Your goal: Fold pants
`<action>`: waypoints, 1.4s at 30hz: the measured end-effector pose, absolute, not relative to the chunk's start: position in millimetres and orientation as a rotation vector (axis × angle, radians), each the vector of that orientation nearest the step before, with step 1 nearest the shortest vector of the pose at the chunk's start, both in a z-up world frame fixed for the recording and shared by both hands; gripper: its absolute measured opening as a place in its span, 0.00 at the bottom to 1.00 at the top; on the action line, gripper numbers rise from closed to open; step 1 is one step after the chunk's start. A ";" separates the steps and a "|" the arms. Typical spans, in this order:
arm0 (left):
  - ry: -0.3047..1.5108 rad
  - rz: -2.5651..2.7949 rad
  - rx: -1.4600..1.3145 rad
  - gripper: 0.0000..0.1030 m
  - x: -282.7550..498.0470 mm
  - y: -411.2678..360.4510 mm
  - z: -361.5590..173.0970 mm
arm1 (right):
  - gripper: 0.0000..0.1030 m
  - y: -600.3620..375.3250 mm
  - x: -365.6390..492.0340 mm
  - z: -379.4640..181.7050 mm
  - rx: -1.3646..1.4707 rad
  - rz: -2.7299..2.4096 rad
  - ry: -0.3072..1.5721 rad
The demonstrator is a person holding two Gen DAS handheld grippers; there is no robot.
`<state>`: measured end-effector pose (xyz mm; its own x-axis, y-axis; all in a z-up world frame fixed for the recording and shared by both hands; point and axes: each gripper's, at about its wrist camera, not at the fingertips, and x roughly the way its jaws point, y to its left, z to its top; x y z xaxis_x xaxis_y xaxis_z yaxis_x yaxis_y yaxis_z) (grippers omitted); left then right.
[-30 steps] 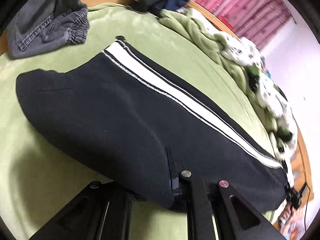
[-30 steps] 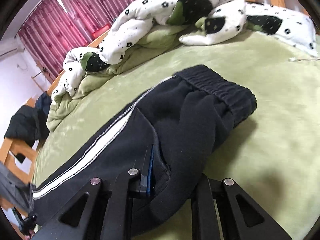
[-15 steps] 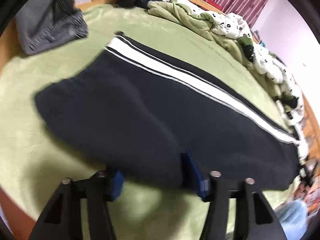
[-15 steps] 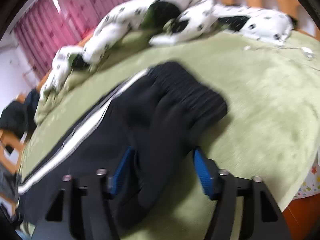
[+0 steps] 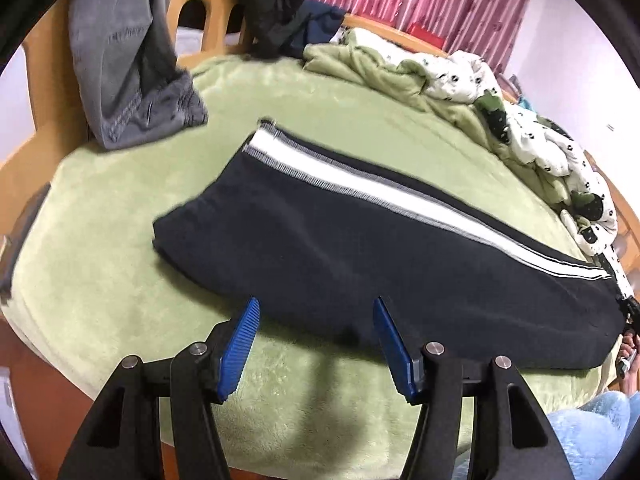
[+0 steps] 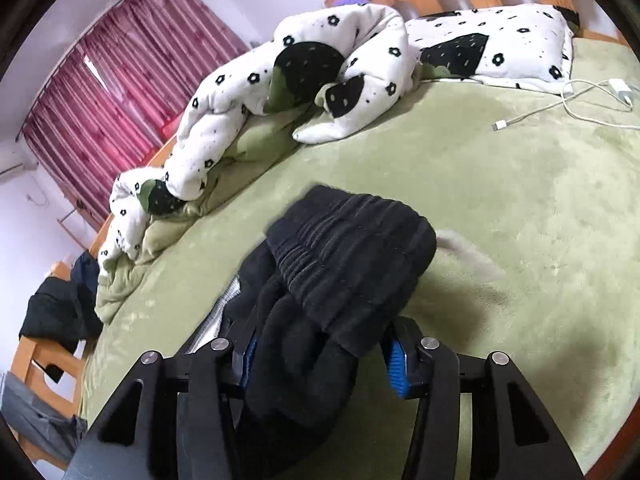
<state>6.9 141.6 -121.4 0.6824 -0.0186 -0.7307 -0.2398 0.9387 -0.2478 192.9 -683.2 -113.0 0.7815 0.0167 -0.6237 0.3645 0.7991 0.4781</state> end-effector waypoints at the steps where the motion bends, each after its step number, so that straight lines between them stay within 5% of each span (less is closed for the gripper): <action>1: 0.797 0.118 -0.333 0.55 5.9 139.5 -116.2 | 0.59 -681.6 199.5 -117.6 0.576 -0.213 0.721; 5: 0.739 0.079 -0.304 0.55 6.9 134.1 -99.1 | 0.63 -686.0 187.8 -142.7 0.448 -0.262 0.894; 13: 0.778 0.102 -0.260 0.56 86.0 149.4 -98.0 | 0.65 -644.2 143.4 -106.2 0.190 -0.335 0.787; 24: 0.887 0.294 -0.210 0.54 203.2 215.4 -135.2 | 0.65 -488.5 216.2 -82.9 -0.123 -0.172 0.764; 29: 0.903 0.302 -0.181 0.20 220.0 215.7 -148.9 | 0.65 -439.5 251.7 -102.4 -0.162 -0.110 0.797; 32: 0.782 0.309 -0.184 0.19 206.2 218.6 -135.3 | 0.65 -419.2 268.8 -113.3 -0.179 -0.067 0.805; 42: 0.816 0.265 -0.331 0.19 204.8 239.2 -155.4 | 0.66 -369.2 310.9 -135.4 -0.305 0.272 0.876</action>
<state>204.8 239.2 -155.4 0.6572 0.1038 -0.7465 -0.3550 0.9163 -0.1852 310.9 -369.2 -135.4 0.6112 0.1086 -0.7840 -0.3552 0.9228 -0.1491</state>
